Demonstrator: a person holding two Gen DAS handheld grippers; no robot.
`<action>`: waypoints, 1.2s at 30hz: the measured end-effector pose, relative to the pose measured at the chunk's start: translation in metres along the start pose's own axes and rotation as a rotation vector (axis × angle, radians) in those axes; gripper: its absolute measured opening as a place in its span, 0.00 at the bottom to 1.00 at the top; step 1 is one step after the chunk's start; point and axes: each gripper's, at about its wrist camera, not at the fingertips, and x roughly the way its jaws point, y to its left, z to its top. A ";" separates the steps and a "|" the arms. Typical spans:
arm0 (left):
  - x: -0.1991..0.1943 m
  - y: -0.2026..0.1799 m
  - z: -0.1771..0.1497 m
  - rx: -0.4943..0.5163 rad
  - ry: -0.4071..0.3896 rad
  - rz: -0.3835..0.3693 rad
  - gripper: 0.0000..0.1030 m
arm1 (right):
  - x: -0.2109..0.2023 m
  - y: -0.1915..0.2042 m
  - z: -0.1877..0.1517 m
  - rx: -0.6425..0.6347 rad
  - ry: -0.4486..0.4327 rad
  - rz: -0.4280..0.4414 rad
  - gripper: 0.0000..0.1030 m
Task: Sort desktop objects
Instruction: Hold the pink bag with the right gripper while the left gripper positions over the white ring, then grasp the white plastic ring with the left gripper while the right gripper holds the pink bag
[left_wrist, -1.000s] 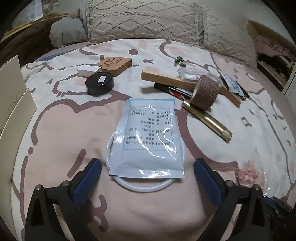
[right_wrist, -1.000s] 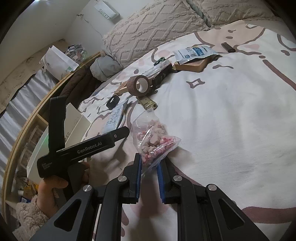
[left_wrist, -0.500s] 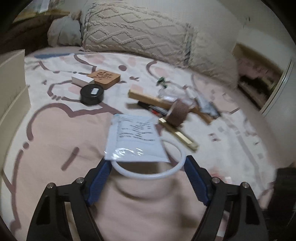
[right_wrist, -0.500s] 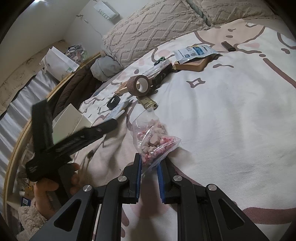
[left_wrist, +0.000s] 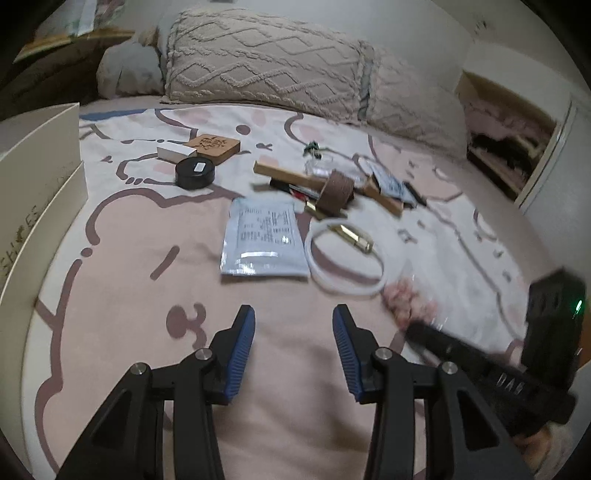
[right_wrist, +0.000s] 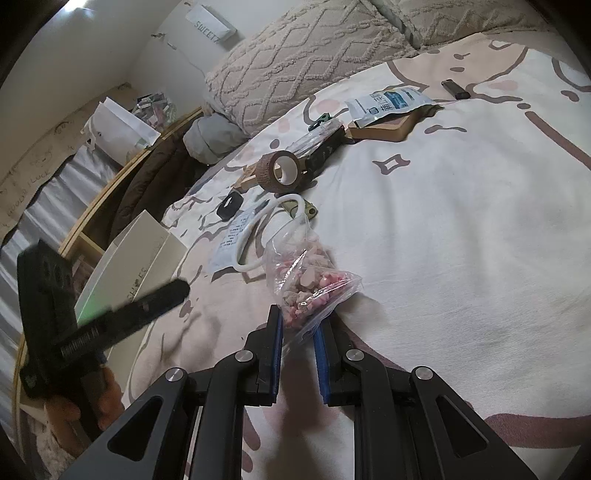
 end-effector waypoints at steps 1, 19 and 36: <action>0.000 -0.003 -0.002 0.018 -0.004 0.016 0.48 | 0.000 0.001 0.000 -0.003 -0.001 -0.003 0.17; 0.041 -0.047 0.037 0.182 -0.054 0.045 0.92 | -0.034 -0.013 0.022 0.013 -0.079 0.031 0.17; 0.085 -0.055 0.053 0.295 0.039 -0.069 0.92 | -0.058 -0.038 0.041 -0.004 -0.127 -0.055 0.17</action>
